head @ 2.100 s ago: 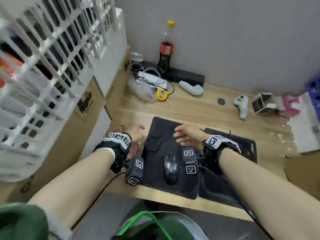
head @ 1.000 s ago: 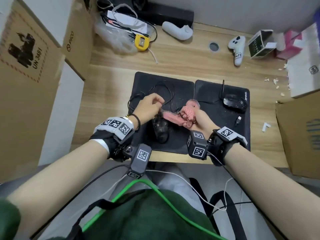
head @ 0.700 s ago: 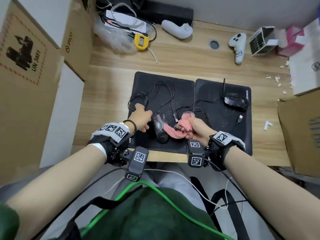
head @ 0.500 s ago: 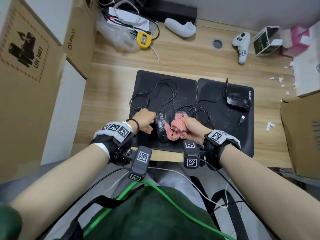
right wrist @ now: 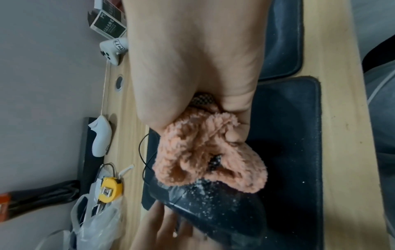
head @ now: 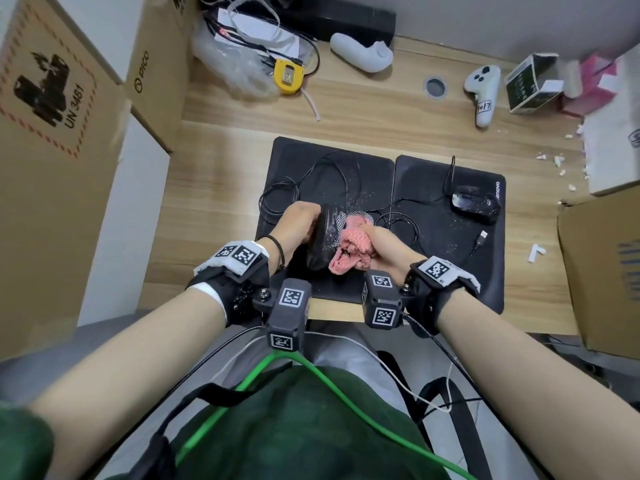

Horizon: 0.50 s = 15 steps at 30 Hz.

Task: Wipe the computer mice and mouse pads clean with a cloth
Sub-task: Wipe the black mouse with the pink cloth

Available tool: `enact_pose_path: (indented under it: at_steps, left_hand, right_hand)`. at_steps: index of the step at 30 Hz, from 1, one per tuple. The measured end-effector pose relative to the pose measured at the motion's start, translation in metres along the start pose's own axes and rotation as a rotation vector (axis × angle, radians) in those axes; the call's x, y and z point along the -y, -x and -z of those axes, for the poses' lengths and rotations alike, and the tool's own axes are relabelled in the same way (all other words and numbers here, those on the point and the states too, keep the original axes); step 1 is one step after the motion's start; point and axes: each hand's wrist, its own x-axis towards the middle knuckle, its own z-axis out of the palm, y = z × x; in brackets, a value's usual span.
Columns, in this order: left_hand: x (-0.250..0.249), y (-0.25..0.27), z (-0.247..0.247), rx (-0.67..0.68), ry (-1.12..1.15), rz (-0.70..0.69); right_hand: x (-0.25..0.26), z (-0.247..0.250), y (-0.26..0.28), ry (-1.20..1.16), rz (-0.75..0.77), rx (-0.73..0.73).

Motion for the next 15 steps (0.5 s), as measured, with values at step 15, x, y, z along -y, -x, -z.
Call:
enact_pose_path:
  at_steps: [15]
  left_hand:
    - [0.007,-0.009,0.001,0.047,0.356,0.265]
  right_hand:
    - [0.039,0.002,0.002,-0.036,0.289,-0.168]
